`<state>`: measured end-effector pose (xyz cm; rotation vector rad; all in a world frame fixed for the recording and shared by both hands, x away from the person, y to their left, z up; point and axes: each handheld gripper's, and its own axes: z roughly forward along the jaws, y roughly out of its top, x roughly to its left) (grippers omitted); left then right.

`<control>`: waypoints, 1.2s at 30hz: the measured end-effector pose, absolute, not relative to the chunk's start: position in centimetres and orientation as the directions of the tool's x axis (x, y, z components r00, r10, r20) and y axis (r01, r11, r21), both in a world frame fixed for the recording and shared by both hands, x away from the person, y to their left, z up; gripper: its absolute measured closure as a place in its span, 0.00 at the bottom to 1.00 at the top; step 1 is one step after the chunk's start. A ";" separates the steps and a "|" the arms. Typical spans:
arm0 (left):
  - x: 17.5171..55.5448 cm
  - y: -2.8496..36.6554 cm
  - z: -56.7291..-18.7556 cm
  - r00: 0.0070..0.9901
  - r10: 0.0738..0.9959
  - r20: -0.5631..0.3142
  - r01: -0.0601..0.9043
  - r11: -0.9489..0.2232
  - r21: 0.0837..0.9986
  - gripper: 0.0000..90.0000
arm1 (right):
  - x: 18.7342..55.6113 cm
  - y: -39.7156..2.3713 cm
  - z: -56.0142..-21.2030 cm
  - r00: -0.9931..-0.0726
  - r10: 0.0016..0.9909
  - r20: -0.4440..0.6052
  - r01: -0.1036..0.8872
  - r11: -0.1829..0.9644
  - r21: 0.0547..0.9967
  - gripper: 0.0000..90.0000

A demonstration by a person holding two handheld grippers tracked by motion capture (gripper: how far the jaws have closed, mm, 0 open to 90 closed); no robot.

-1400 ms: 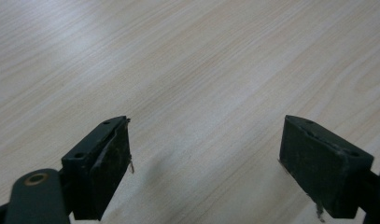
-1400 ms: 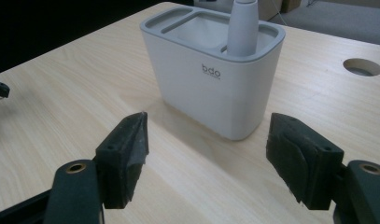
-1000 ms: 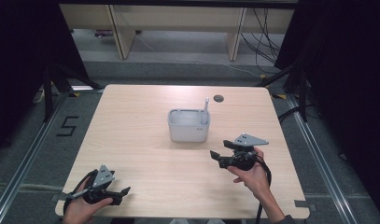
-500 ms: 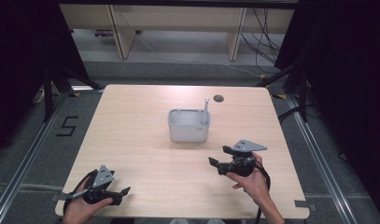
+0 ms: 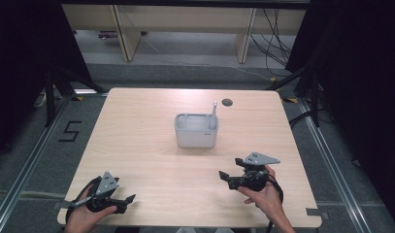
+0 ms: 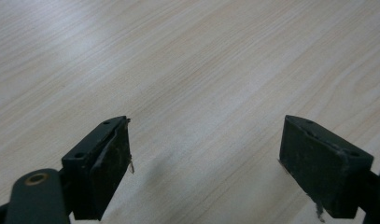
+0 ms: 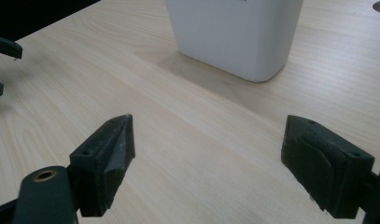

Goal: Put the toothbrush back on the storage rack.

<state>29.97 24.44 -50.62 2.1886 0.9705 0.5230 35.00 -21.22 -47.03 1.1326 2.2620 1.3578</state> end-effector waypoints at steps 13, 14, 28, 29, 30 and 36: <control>30.0 24.4 -50.7 0.636 0.767 0.083 0.487 -0.482 0.729 0.18 | 33.5 -21.9 -48.1 -0.657 0.731 0.183 0.526 0.272 0.806 0.18; 30.0 24.4 -50.7 0.637 0.766 0.084 0.486 -0.484 0.728 0.18 | 33.5 -21.9 -48.3 -0.657 0.735 0.165 0.516 0.280 0.809 0.18; 29.9 24.4 -50.6 0.638 0.767 0.073 0.490 -0.477 0.730 0.18 | 32.2 -22.2 -48.5 -0.659 0.738 0.141 0.528 0.320 0.787 0.18; 29.9 24.4 -50.6 0.638 0.766 0.072 0.488 -0.475 0.732 0.18 | 32.3 -22.2 -48.7 -0.667 0.731 0.140 0.521 0.324 0.790 0.18; 29.9 24.4 -50.6 0.638 0.767 0.072 0.488 -0.475 0.732 0.18 | 32.2 -22.2 -48.7 -0.668 0.730 0.144 0.528 0.328 0.784 0.18; 29.9 24.6 -50.4 0.649 0.755 0.092 0.490 -0.508 0.709 0.18 | 31.8 -22.5 -48.8 -0.670 0.733 0.114 0.521 0.356 0.776 0.18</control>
